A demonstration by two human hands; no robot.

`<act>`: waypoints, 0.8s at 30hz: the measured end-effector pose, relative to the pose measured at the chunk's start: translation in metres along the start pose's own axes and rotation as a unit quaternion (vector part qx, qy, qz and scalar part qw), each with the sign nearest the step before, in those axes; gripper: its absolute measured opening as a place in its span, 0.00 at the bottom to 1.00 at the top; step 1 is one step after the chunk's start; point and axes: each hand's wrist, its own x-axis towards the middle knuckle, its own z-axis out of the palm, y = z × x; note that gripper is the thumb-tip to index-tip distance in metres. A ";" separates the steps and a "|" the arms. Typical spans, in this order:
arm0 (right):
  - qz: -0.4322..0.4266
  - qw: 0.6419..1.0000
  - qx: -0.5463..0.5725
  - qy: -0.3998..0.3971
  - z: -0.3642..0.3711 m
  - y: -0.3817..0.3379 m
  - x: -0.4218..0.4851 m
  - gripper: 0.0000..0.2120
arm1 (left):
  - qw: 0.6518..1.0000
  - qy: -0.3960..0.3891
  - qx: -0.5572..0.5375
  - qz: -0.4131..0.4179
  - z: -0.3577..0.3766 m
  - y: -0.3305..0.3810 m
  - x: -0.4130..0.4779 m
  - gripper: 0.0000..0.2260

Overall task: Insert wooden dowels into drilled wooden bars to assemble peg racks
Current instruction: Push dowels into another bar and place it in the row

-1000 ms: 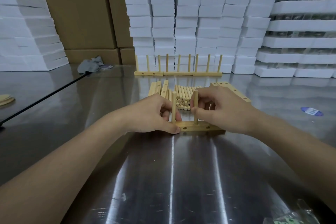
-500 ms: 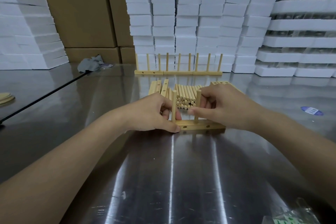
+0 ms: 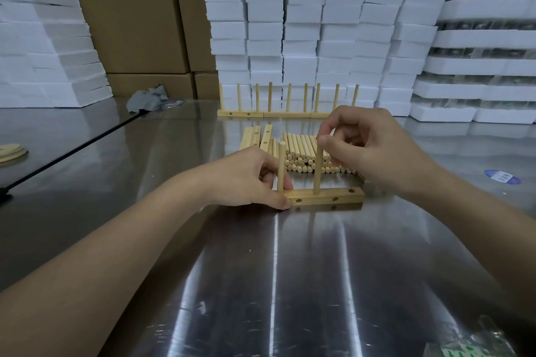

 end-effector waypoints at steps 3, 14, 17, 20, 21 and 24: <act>-0.006 1.000 0.002 0.001 0.000 0.002 0.000 0.05 | 1.000 0.000 -0.001 0.000 0.000 0.000 0.000 0.09; 0.010 1.000 0.017 0.001 -0.001 0.003 0.000 0.07 | 1.000 -0.002 0.004 -0.008 0.000 0.005 -0.003 0.10; 0.006 1.000 0.015 -0.001 -0.001 0.003 0.000 0.07 | 1.000 -0.004 0.002 -0.008 0.000 0.005 -0.002 0.09; 0.000 1.000 0.016 0.000 -0.001 0.004 0.000 0.06 | 1.000 -0.003 0.001 -0.009 0.000 0.005 -0.002 0.09; -0.002 1.000 0.016 -0.002 -0.001 0.005 0.000 0.04 | 1.000 -0.003 0.000 -0.010 0.000 0.004 -0.002 0.09; -0.004 1.000 0.004 -0.011 0.000 0.005 0.000 0.03 | 1.000 -0.005 -0.003 -0.011 0.000 0.004 -0.003 0.09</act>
